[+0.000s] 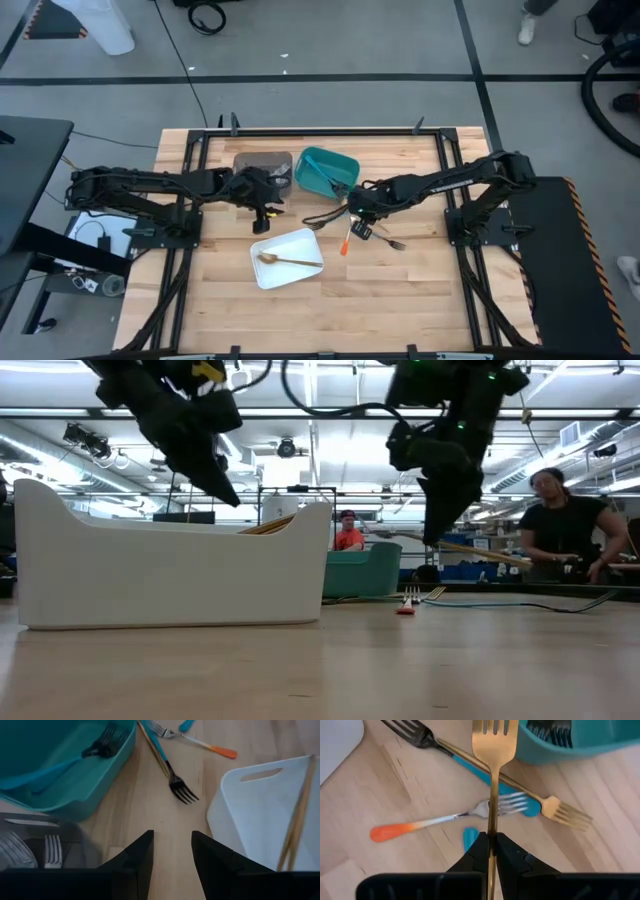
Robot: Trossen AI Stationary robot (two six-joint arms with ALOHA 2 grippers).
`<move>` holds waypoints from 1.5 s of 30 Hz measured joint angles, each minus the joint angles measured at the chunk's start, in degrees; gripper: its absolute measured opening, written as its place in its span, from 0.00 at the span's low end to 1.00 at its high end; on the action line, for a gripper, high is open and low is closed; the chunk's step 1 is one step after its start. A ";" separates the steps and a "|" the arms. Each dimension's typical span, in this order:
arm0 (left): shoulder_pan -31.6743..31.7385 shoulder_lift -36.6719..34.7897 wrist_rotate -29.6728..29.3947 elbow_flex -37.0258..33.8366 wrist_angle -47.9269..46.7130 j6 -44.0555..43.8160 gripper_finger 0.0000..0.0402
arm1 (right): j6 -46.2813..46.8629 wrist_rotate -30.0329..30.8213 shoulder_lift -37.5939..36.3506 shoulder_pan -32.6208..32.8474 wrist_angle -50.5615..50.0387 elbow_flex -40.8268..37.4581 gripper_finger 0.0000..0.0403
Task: Sort silverware by color (type)
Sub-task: Put the gold fork into the white bin
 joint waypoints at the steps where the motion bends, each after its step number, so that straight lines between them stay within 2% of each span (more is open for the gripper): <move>1: -0.48 -0.47 -0.73 0.07 -0.19 -0.02 0.35 | -0.29 0.27 1.04 0.25 -0.83 1.30 0.06; 7: -3.90 -5.50 -5.31 0.07 -4.15 -0.76 0.35 | -1.60 1.88 5.48 1.96 -5.98 8.91 0.06; 12: -6.60 -7.32 -5.49 0.07 -3.76 -0.53 0.35 | -4.02 2.72 6.91 3.50 -5.96 12.66 0.06; 20: -10.26 -5.08 -5.80 0.07 0.59 6.25 0.35 | -3.06 -1.25 6.74 3.43 -2.49 13.77 0.06; 26: -12.45 -4.39 -11.51 0.04 0.30 5.76 0.35 | -2.16 -2.78 6.76 4.47 0.76 13.77 0.06; 36: -14.77 -11.02 -11.91 0.04 -4.71 2.98 0.35 | -2.15 -2.81 6.76 6.86 4.90 15.45 0.06; 41: -16.68 -10.70 -10.88 0.04 1.42 1.85 0.35 | -5.39 -2.35 6.76 7.56 9.71 16.81 0.06; 45: -17.23 -8.96 -11.44 0.04 5.32 5.52 0.37 | -5.73 -3.61 6.76 7.18 11.69 16.81 0.06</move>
